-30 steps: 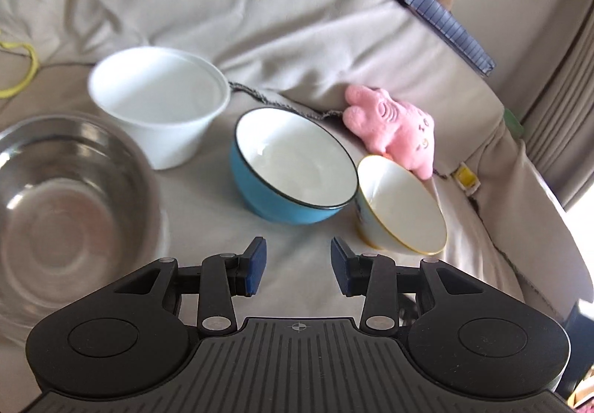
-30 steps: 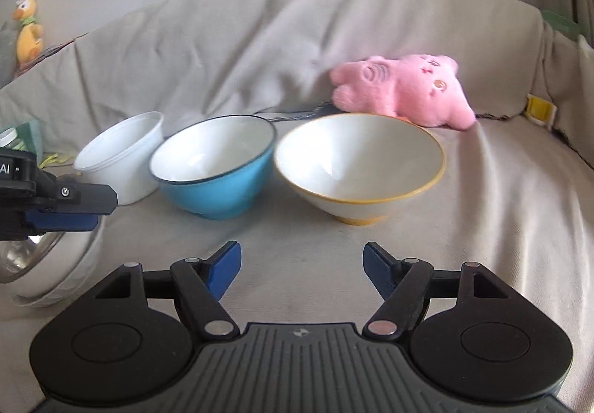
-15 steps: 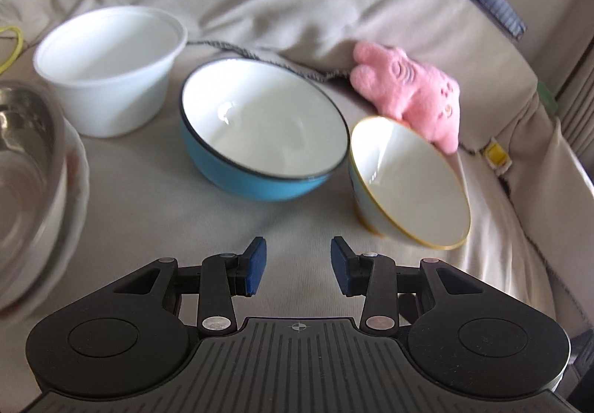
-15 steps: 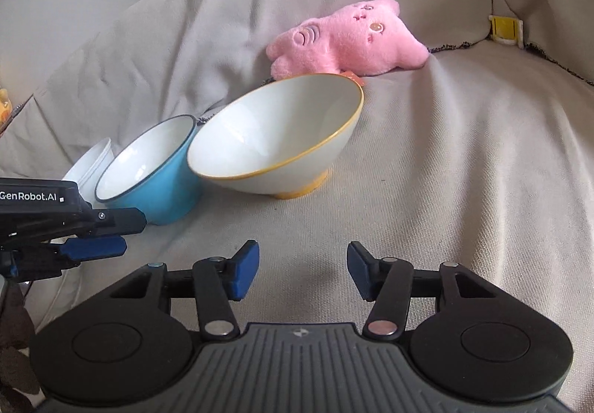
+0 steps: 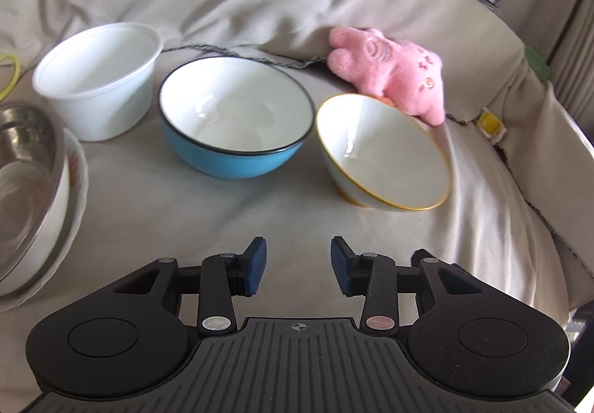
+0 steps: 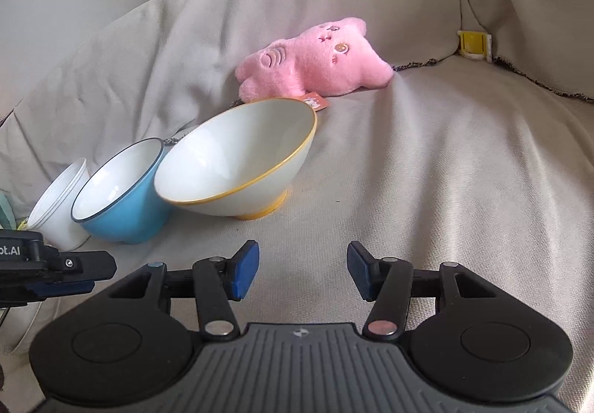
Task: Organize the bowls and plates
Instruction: 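Move both grippers toward the yellow-rimmed white bowl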
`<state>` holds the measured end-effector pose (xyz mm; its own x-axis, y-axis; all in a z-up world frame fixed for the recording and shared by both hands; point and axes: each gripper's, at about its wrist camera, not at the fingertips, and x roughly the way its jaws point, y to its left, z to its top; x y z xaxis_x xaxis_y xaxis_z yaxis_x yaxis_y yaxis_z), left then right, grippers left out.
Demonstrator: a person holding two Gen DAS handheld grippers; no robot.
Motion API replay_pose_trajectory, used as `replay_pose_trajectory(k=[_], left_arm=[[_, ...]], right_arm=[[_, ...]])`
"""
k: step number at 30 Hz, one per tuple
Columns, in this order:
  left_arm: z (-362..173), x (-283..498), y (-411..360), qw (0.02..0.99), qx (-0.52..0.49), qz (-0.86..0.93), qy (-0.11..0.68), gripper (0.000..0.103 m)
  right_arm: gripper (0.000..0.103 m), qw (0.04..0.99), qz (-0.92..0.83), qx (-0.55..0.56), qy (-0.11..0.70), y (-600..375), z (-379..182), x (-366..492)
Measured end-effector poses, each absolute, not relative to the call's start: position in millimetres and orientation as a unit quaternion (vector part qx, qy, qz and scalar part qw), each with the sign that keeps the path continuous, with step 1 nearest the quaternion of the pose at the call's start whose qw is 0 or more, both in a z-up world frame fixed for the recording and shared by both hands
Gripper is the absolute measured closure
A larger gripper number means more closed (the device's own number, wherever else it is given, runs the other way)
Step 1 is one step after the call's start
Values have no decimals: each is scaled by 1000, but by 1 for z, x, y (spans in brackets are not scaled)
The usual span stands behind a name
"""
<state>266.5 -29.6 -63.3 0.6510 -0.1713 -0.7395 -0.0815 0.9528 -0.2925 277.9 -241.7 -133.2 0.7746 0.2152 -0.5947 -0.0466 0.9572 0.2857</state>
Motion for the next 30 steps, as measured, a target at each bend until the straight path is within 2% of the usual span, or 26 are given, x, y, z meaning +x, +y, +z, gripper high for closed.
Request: replay_pose_trajectory(k=[7,13,21,26,30], left_arm=[[-60,288,-44,902,-130,-89,402,61],[-73,298,-26,900,-174,-157,366,61],[-80,307,9,880,-209,-148,400,61],[-67,309,12,872,-241,-155,398,61],[-77,330,8,859,-269,-123,417,61]], right_arm=[[49,936,78,122,321,-243,-129,267],[49,919,83,112,368,-237,-123,276],[49,913,87,83,390,-216,-114,290],[49,922,100,68,368,-210,-91,293],[49,933,88,48,345,-219,-69,309]])
